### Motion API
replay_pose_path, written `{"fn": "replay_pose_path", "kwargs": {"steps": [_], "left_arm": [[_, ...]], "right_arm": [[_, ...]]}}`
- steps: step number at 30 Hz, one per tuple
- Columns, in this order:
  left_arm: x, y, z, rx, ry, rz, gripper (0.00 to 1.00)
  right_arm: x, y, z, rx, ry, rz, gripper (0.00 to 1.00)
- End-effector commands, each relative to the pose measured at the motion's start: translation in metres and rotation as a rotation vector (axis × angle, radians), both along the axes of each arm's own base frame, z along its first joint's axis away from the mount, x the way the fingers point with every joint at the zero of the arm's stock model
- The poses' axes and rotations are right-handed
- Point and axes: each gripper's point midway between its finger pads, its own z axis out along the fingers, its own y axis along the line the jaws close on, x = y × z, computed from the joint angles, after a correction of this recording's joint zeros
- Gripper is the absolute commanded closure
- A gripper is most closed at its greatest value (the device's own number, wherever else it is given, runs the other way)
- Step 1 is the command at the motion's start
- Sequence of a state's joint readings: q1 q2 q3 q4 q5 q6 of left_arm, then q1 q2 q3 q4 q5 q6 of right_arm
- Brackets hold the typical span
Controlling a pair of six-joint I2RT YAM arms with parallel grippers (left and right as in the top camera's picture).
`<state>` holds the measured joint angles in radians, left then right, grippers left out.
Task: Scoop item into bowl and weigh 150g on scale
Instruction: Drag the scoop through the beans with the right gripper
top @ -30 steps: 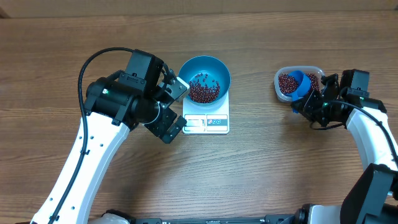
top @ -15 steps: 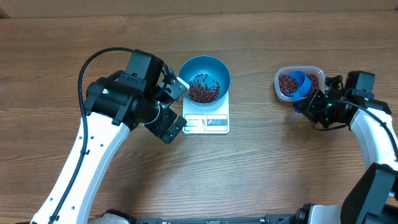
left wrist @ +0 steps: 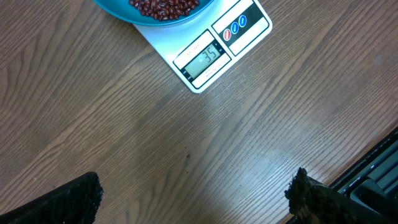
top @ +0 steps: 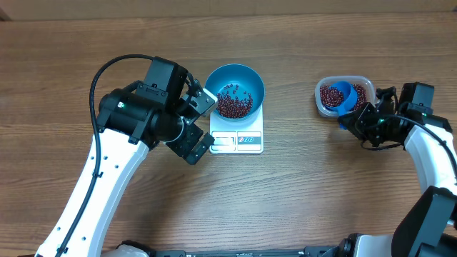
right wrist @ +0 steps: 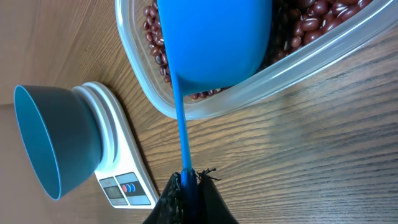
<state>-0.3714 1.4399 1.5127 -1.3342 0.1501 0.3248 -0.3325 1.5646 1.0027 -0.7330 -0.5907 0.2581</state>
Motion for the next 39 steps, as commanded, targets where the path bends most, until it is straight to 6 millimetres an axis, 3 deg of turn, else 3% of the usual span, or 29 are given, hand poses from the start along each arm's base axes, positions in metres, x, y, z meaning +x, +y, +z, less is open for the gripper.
{"fn": "replay_pose_path", "kwargs": {"steps": [1,7,27,39], "left_arm": [[-0.002,-0.001,0.003,-0.016,-0.01,-0.022,0.0],[-0.002,-0.001,0.003,-0.016,-0.01,-0.022,0.01],[-0.002,-0.001,0.003,-0.016,-0.01,-0.022,0.0],[-0.002,-0.001,0.003,-0.016,-0.01,-0.022,0.0]], "right_arm": [[0.005,-0.012,0.008,0.008,-0.018,-0.031,0.96],[0.004,-0.02,0.008,0.012,-0.018,-0.056,0.96],[0.008,-0.012,0.016,0.074,-0.053,-0.035,0.96],[0.006,-0.021,0.024,0.123,-0.093,-0.042,0.96]]}}
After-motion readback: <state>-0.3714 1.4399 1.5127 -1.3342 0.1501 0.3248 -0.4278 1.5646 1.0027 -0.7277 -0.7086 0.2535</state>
